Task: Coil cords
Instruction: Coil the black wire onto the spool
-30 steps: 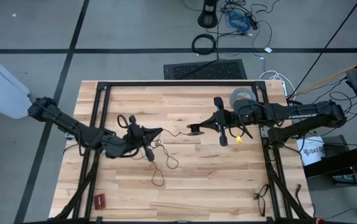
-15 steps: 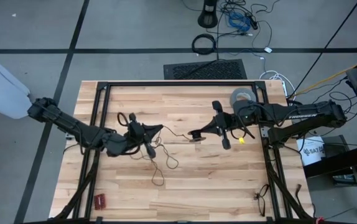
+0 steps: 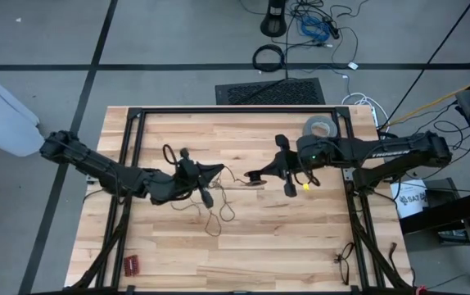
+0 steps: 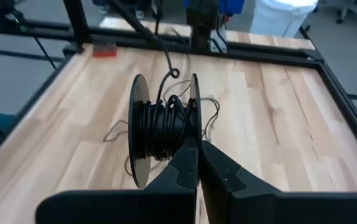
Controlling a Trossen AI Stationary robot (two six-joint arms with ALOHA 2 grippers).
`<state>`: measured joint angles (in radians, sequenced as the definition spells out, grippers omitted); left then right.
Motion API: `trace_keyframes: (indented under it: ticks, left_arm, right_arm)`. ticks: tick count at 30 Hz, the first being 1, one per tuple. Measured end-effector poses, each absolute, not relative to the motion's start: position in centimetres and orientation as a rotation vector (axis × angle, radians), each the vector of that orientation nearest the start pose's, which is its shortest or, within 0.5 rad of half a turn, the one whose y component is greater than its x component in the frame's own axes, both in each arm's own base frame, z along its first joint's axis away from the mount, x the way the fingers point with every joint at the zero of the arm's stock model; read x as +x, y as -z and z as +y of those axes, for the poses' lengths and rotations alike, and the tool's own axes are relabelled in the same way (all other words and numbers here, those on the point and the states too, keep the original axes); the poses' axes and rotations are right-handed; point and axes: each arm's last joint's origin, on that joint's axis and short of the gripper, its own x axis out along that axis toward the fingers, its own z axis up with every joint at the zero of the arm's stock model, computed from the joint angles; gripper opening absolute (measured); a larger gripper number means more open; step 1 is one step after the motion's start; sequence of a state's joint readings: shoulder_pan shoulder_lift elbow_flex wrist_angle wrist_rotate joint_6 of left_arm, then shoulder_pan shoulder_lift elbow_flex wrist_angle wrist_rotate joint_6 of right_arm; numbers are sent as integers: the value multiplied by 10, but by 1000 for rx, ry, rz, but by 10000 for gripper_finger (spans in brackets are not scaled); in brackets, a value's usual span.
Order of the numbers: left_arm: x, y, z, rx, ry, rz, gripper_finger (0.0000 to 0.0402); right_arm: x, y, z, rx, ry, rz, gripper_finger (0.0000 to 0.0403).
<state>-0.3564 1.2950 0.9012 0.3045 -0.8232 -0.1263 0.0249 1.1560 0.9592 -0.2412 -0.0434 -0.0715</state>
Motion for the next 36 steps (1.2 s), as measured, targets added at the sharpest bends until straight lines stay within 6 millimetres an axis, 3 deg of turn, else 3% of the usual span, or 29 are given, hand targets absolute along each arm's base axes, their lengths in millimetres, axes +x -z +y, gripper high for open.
trace_keyframes:
  ticks: [20,36]
  left_arm:
    - [281,-309,-72,-135,-466,22,2]
    - [305,-305,-78,-162,-388,-143,2]
  right_arm:
    - [271,-295,-2,-198,197,525,0]
    - [312,-273,-5,-308,350,438,0]
